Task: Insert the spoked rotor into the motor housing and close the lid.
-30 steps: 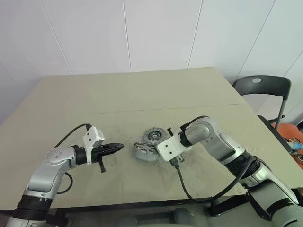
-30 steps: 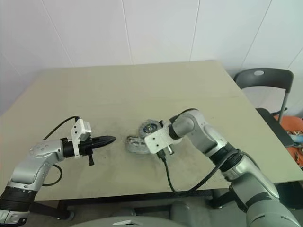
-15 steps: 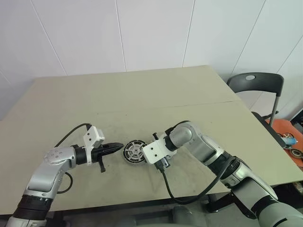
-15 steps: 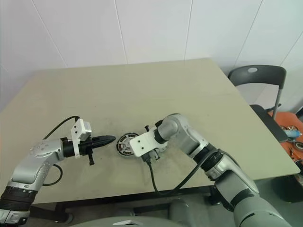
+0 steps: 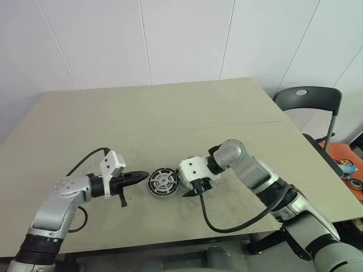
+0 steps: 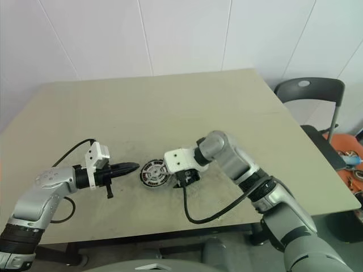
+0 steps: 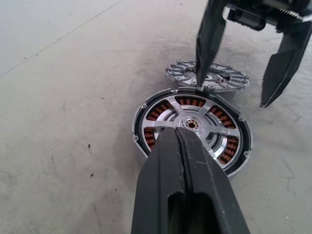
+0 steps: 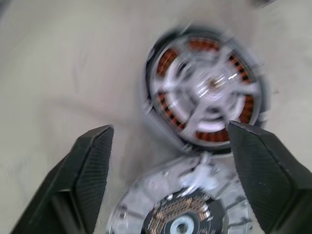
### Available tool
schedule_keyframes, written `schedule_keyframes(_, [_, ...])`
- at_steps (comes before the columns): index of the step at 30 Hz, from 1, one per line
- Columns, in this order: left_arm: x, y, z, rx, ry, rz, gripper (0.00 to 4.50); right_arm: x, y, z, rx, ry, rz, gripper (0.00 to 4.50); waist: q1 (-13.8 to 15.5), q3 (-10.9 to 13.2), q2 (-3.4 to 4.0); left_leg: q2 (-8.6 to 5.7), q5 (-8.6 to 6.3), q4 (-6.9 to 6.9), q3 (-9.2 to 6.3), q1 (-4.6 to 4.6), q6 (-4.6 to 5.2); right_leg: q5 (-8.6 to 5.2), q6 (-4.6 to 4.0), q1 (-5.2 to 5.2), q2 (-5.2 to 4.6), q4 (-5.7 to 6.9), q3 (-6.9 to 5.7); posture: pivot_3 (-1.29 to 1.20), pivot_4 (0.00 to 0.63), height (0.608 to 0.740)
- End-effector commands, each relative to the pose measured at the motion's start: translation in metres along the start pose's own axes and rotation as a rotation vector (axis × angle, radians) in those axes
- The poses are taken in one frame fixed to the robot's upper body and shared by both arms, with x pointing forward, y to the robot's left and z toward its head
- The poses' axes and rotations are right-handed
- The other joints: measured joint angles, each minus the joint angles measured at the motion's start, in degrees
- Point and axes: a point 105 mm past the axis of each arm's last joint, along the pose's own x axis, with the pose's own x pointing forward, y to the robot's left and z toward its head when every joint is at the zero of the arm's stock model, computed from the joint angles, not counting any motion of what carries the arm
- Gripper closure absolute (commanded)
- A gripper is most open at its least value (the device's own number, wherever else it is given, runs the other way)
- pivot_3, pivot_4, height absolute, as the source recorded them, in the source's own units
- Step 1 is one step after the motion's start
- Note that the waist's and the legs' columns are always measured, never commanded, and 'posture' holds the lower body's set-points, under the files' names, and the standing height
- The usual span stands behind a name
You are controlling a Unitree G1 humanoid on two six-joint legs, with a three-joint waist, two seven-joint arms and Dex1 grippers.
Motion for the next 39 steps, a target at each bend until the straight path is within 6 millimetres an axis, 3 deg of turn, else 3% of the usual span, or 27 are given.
schedule_keyframes(1, [0.0, 0.003, 0.011, 0.038, -0.019, -0.007, 4.5, -0.02, -0.024, 0.037, 0.316, -0.312, -0.14, 0.79, -0.12, 0.0, 0.0, 0.0, 0.0, 0.0, -0.01, 0.0, 0.0, 0.0, 0.0, 0.0, 0.0, 0.0, 0.0, 0.0, 0.0, 0.74])
schedule_keyframes(3, [0.002, 0.001, 0.011, 0.034, -0.018, -0.019, 4.5, -0.027, -0.037, 0.038, 0.627, -0.462, -0.229, 0.79, -0.06, -0.01, 0.0, 0.0, 0.03, -0.01, -0.03, -0.02, -0.06, 0.02, -0.02, -0.07, 0.0, 0.05, 0.0, 0.0, 0.0, 0.74])
schedule_keyframes(5, [0.004, -0.001, 0.009, 0.029, -0.016, -0.031, 4.5, -0.029, -0.031, 0.034, 0.89, -0.567, -0.213, 0.79, 0.11, -0.03, -0.01, 0.0, 0.08, -0.01, -0.1, -0.07, -0.15, 0.02, -0.02, -0.12, 0.0, 0.08, -0.01, 0.0, 0.0, 0.74])
schedule_keyframes(9, [0.006, -0.008, 0.015, 0.031, -0.042, -0.085, 4.5, -0.026, 0.006, 0.022, 1.279, -0.686, -0.096, 0.79, 1.06, -0.04, 0.0, -0.05, 0.1, -0.01, -0.16, -0.22, -0.2, 0.02, -0.02, -0.19, -0.06, 0.02, -0.06, 0.0, 0.0, 0.74])
schedule_keyframes(15, [0.002, -0.013, 0.023, 0.047, -0.057, -0.138, 4.5, -0.021, 0.024, 0.005, 1.521, -0.883, -0.038, 0.79, 0.32, 0.01, 0.12, -0.06, -0.05, -0.02, -0.08, -0.21, 0.08, 0.02, -0.02, -0.24, -0.08, 0.07, -0.03, 0.0, 0.0, 0.74])
schedule_keyframes(20, [-0.002, -0.01, 0.018, 0.048, -0.039, -0.129, 4.5, 0.004, 0.068, -0.021, 1.787, -0.771, -0.039, 0.79, -0.34, 0.01, 0.24, -0.02, -0.06, -0.05, -0.1, -0.12, 0.1, 0.02, -0.02, -0.16, -0.04, 0.1, -0.03, 0.0, 0.0, 0.74])
schedule_keyframes(24, [-0.006, -0.009, 0.012, 0.038, -0.022, -0.108, 4.5, 0.007, 0.085, -0.018, 1.951, -0.773, -0.065, 0.79, -0.5, 0.04, 0.4, -0.04, -0.1, -0.03, -0.01, -0.09, 0.19, 0.02, -0.01, -0.05, -0.05, 0.02, 0.02, 0.0, 0.0, 0.74])
schedule_keyframes(29, [-0.007, -0.01, 0.007, 0.028, -0.018, -0.102, 4.5, 0.009, 0.084, -0.033, 2.138, -0.681, -0.281, 0.79, -0.5, 0.07, 0.39, 0.02, -0.13, -0.04, 0.03, -0.01, 0.24, -0.22, 0.35, 0.37, 0.02, -0.03, 0.04, 0.0, 0.0, 0.74])
schedule_keyframes(39, [-0.009, -0.007, -0.001, 0.028, -0.021, -0.091, 4.5, -0.023, 0.053, -0.069, 2.28, -0.735, -0.58, 0.79, -0.12, 0.08, 0.43, 0.01, -0.12, 0.09, 0.03, 0.14, 0.25, -0.24, 0.36, 0.61, 0.03, -0.04, 0.05, 0.0, 0.0, 0.74])
